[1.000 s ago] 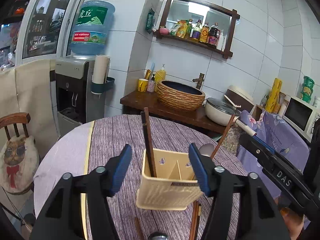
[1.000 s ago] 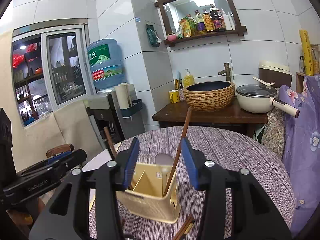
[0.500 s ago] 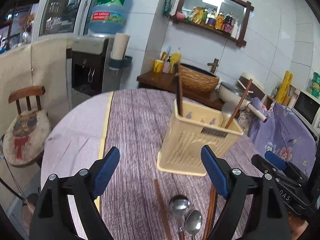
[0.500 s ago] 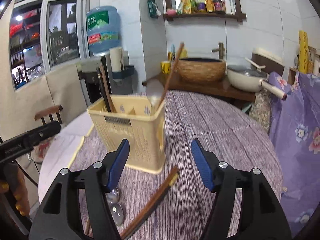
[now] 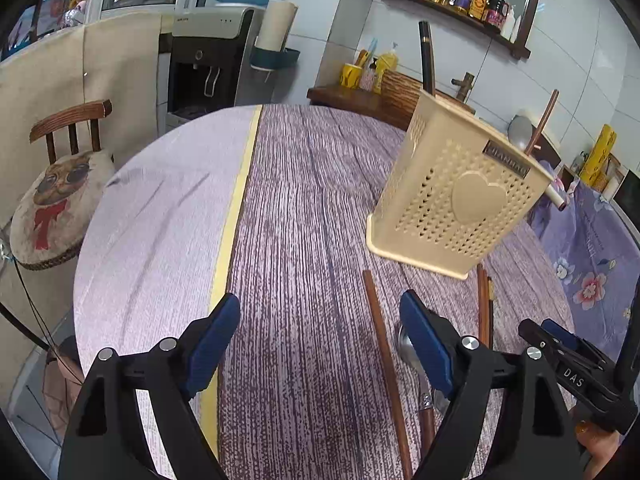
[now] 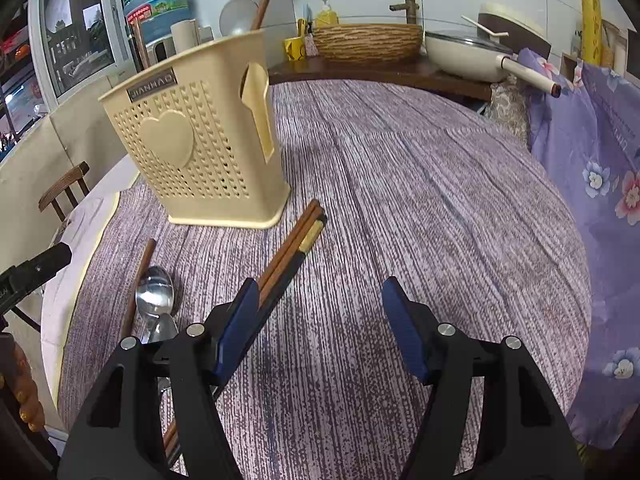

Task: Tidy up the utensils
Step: 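Move both tools back toward the spoons and chopsticks beside the basket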

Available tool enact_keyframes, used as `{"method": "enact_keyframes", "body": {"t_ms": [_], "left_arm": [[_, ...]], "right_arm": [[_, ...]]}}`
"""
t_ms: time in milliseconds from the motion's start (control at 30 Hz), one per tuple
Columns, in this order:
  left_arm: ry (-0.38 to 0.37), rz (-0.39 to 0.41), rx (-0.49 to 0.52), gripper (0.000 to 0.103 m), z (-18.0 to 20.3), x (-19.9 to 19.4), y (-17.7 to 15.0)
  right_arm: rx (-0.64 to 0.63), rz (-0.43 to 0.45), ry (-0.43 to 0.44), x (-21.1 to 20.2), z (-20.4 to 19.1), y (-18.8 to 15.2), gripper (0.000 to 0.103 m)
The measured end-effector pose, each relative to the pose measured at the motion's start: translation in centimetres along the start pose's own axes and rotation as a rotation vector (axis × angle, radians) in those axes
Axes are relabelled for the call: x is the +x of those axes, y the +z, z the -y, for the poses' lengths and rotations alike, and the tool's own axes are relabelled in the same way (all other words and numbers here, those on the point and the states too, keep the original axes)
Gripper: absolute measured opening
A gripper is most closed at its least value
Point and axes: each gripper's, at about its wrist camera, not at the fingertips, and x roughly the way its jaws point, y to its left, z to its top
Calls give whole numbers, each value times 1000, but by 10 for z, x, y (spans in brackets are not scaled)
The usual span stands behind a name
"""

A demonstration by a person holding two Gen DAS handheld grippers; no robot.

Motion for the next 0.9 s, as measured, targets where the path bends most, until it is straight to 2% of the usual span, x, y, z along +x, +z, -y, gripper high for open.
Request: {"method": "enact_keyframes", "body": {"t_ms": [267, 333, 500, 633, 767, 900], "left_arm": [[7, -16, 24, 77, 5, 6, -9], [8, -21, 27, 77, 5, 7, -11], [11, -32, 32, 77, 5, 9, -14], [8, -36, 33, 77, 7, 12, -13], [6, -51, 53, 68, 12, 16, -10], [8, -79, 68, 55, 18, 25, -7]], "right_arm": [[-55, -56, -2, 16, -26, -8, 64], [-83, -78, -25, 21, -31, -13, 64], [-102, -96, -65, 15, -17, -16, 64], [-44, -83, -65, 9, 1, -12, 56], [56, -106, -19, 17, 16, -7, 50], [91, -111, -23, 23, 17, -1, 45]]}}
